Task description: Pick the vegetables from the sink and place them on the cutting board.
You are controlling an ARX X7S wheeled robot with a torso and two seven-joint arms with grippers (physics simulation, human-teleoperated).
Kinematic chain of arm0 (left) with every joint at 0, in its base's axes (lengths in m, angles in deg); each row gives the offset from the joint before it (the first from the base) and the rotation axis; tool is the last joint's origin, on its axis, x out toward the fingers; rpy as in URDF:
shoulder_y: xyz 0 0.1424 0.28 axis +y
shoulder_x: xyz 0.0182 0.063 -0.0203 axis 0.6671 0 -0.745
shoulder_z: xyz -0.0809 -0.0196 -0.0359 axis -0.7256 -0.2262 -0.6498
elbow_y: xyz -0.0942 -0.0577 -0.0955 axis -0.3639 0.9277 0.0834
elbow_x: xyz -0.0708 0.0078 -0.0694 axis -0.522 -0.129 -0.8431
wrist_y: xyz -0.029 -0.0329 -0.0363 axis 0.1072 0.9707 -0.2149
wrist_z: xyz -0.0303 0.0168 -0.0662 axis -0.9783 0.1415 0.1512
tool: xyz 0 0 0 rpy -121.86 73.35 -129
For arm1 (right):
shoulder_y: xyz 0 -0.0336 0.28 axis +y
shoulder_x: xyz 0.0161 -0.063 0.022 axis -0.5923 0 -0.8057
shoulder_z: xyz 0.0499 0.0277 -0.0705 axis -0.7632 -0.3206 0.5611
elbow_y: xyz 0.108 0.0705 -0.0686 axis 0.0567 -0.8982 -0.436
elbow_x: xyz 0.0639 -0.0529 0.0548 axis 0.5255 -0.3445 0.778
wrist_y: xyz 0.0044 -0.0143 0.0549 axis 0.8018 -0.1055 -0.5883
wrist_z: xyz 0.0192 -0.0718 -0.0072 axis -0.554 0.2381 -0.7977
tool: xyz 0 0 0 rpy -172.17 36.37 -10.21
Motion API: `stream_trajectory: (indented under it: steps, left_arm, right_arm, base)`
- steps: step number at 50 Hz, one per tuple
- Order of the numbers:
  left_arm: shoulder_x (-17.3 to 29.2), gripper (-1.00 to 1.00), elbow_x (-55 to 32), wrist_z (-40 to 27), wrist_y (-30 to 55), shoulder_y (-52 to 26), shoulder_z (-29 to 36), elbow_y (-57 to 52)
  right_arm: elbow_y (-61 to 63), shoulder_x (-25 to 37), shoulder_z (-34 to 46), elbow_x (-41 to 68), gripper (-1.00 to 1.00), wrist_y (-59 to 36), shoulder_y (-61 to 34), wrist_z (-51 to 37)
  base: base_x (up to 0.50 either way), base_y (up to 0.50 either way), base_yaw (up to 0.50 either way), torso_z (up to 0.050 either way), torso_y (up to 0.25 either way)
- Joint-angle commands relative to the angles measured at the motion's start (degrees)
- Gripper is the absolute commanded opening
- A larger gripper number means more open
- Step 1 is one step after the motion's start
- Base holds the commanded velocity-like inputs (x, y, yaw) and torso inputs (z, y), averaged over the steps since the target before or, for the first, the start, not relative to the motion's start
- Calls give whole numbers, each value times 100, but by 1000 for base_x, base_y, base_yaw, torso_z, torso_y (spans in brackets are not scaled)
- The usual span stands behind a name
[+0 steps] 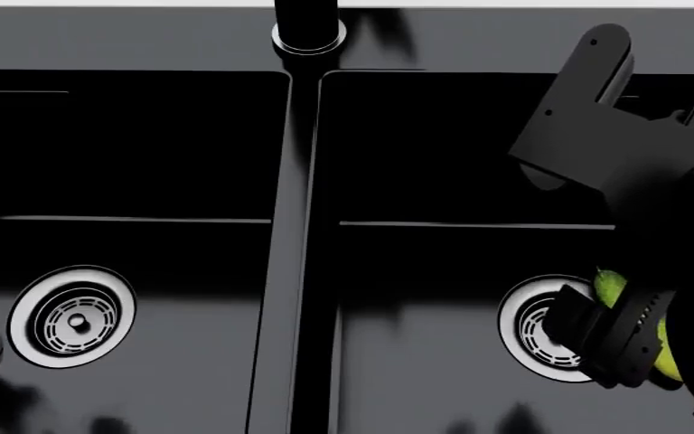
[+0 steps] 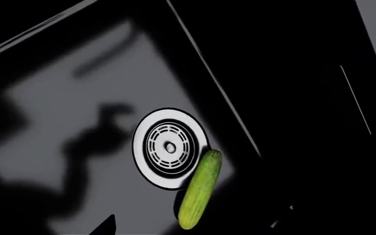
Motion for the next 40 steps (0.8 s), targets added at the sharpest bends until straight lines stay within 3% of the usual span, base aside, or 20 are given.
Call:
stream_trajectory:
  steps: [1, 25, 33, 34, 40]
  left_arm:
    - [-106, 100, 56, -14, -144, 138, 152, 262]
    - [-281, 100, 268, -126, -297, 154, 323, 754]
    - [-556, 100, 718, -313, -421, 171, 744, 1429]
    - [-651, -100, 777, -441, -438, 187, 729, 1619]
    - [-727, -100, 918, -476, -671, 246, 904, 1797]
  right_arm:
    - [1, 5, -12, 23, 100, -2, 22, -26]
    - [107, 13, -119, 94, 100, -21, 134, -127]
    - [137, 27, -146, 103, 100, -13, 119, -148]
    - [152, 32, -152, 108, 100, -20, 124, -151]
    - [161, 45, -147, 109, 100, 28, 143, -172]
  base:
    - [0, 0, 0, 0, 0]
    - [0, 0, 0, 0, 0]
    - [0, 0, 0, 0, 0]
    - [0, 0, 0, 0, 0]
    - [0, 0, 0, 0, -9]
